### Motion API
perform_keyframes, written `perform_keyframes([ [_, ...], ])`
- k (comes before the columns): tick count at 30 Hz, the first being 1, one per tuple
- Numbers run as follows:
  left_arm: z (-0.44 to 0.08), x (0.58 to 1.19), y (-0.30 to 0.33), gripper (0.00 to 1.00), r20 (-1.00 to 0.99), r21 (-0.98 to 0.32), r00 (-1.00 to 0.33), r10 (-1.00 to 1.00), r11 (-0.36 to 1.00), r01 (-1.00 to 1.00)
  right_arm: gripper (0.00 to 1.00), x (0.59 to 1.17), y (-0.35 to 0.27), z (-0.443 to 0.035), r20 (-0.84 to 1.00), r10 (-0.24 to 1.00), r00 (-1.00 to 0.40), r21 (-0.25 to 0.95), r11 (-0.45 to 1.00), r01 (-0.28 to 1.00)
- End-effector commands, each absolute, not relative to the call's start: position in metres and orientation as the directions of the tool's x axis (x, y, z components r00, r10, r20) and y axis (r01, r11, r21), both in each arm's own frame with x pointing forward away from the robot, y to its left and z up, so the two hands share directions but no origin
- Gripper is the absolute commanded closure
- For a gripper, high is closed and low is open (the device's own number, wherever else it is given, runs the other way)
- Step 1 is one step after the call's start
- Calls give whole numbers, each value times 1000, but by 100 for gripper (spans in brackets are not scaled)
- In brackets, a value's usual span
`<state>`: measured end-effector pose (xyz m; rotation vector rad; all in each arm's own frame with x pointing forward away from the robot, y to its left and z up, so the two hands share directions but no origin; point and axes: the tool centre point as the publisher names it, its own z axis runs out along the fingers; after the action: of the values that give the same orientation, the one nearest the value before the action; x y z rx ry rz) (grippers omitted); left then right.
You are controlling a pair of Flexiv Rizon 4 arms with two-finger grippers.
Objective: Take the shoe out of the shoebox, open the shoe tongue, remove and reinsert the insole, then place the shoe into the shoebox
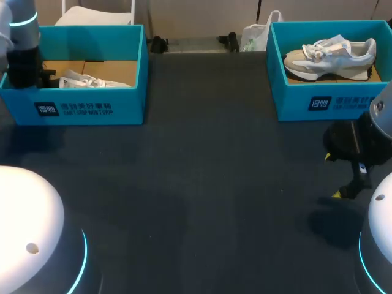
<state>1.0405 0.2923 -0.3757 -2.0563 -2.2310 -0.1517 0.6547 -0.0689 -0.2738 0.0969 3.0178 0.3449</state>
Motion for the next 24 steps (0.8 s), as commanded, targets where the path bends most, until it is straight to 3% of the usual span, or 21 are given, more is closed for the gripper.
perform_keyframes([
  [1,-364,1034,292,0,126,5,-76,989,76,997,0,653,-69,-274,-97,75,-992,228,972,51],
  [24,-258,1004,283,0,34,32,-98,995,97,995,0,653,-69,-274,-97,75,-992,228,972,51],
])
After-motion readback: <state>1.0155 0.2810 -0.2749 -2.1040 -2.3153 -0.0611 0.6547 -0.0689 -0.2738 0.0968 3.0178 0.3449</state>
